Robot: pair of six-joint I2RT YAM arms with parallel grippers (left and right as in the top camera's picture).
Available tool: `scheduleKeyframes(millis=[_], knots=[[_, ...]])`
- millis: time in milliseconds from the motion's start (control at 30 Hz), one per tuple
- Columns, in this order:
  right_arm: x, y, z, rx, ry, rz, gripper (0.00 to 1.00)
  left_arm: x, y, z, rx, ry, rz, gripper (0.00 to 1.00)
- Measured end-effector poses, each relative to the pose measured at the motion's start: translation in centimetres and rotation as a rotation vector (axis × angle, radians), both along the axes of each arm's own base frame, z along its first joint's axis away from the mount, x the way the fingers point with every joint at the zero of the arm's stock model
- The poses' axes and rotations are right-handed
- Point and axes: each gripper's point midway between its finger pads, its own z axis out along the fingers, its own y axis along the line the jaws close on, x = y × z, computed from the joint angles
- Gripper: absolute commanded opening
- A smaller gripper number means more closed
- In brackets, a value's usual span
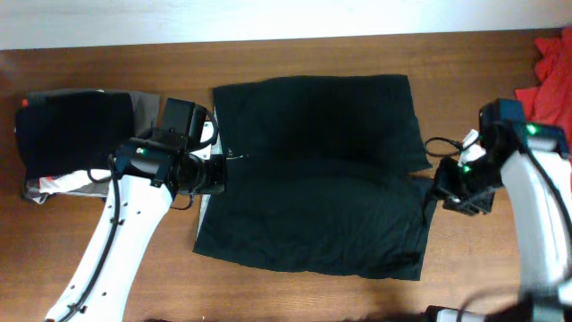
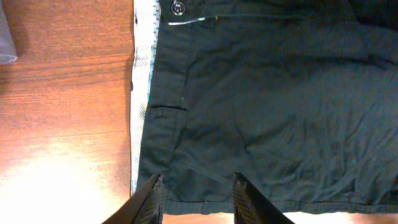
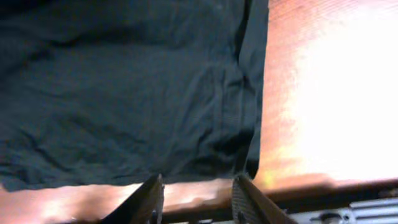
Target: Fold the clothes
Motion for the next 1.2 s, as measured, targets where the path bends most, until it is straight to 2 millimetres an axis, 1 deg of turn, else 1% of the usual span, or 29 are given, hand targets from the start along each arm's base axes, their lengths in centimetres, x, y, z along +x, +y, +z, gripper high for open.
scheduleKeyframes(millis=[67,133,167,200,233,300,333,367,433,500,567,733,900,1000,1200], knots=[[-1.4,0.5,1.6,-0.005,-0.029,-0.02,0.42,0.0,0.0,0.0,0.0,-0.001,0.001,0.43],[-2.8,0.9,2.8,-0.007,-0.05,-0.046,0.42,0.1,0.0,0.0,-0.002,-0.005,0.001,0.46],[-3.4,1.0,3.3,-0.007,-0.061,-0.058,0.45,0.2,0.0,0.1,-0.002,-0.008,0.001,0.46],[-4.0,1.2,3.6,-0.004,-0.073,-0.071,0.51,0.2,-0.1,0.1,-0.003,-0.009,0.003,0.47],[-4.6,1.4,3.7,0.002,-0.073,-0.09,0.56,0.3,-0.1,0.1,-0.004,-0.011,0.003,0.5],[-6.2,1.9,3.2,0.014,-0.062,-0.122,0.64,0.3,-0.1,0.1,-0.004,-0.011,0.004,0.55],[-6.9,2.1,2.8,0.02,-0.052,-0.143,0.68,0.3,-0.1,0.1,-0.004,-0.011,0.003,0.56],[-7.5,2.2,2.3,0.026,-0.04,-0.163,0.7,0.3,-0.1,0.1,-0.004,-0.011,0.004,0.57],[-8.8,2.6,0.8,0.037,-0.007,-0.203,0.7,0.3,-0.1,0.1,-0.004,-0.01,0.003,0.6],[-9.6,2.8,-0.9,0.048,0.019,-0.239,0.69,0.3,-0.1,0.1,-0.006,-0.012,0.008,0.63],[-10.3,3.0,-2.6,0.053,0.053,-0.266,0.69,0.3,-0.1,0.1,-0.009,-0.009,0.019,0.65],[-11.0,3.2,-7.8,0.061,0.122,-0.319,0.68,0.3,-0.1,0.1,-0.018,-0.004,0.046,0.66],[-11.0,3.2,-11.7,0.064,0.188,-0.344,0.68,0.3,-0.1,0.1,-0.02,-0.002,0.057,0.66],[-11.2,3.2,-12.9,0.065,0.237,-0.348,0.68,0.3,-0.1,0.1,-0.021,-0.002,0.057,0.66],[-10.8,3.2,-14.3,0.071,0.291,-0.349,0.68,0.3,-0.1,0.1,-0.021,-0.002,0.057,0.66]])
